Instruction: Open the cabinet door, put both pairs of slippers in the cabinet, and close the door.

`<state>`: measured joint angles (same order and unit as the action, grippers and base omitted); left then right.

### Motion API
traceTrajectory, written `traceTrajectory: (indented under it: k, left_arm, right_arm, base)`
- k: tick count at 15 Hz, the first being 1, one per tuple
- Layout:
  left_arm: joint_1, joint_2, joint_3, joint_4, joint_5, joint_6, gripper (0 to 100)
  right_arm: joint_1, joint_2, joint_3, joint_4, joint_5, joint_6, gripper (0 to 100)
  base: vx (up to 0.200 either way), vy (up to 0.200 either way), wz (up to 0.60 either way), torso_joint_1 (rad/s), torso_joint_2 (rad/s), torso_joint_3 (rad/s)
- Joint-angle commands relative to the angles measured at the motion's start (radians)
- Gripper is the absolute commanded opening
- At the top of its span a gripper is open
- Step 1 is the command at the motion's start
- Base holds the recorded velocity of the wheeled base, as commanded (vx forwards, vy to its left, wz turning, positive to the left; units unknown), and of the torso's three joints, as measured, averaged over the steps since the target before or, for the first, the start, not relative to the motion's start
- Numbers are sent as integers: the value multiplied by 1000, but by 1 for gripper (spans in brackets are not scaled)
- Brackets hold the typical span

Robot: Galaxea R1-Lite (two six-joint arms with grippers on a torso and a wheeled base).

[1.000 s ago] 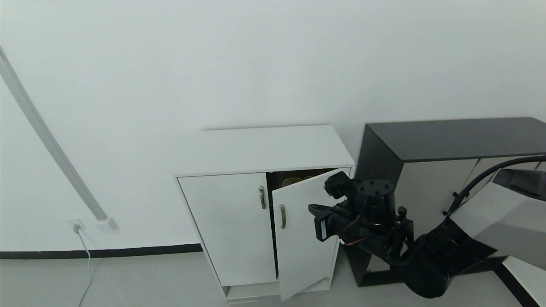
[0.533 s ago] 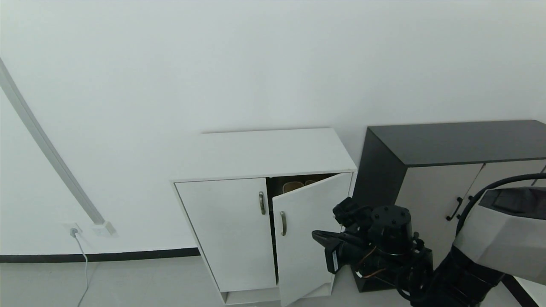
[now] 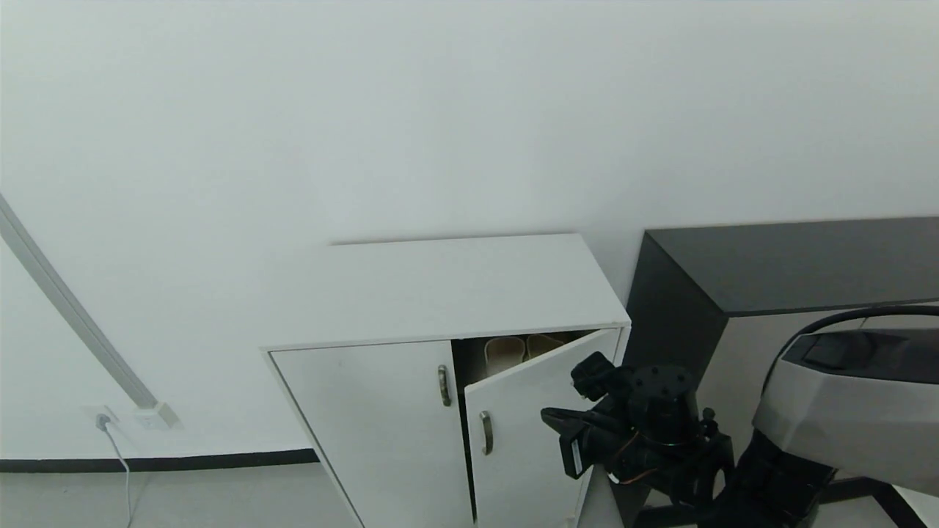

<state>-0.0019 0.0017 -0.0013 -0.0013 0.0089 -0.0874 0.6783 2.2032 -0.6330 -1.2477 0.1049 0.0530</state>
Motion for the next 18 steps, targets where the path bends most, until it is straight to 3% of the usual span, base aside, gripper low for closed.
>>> traceTrajectory:
  k: [1,10,18]
  left_arm:
    - [0,0,0,-2,0,-2,0]
    - [-1,1,0,-2,0,-2,0]
    - [-1,0,0,-2,2,-2,0]
  right_arm:
    - [-2,70,-57,5,-2,1,0]
    - [-19,84,-353,364,-42,2,0]
    - [-68,148,-556,508,-44,4,0]
  base:
    - [0,0,0,0,0,0]
    - [0,0,0,0,0,0]
    - [0,0,0,0,0,0]
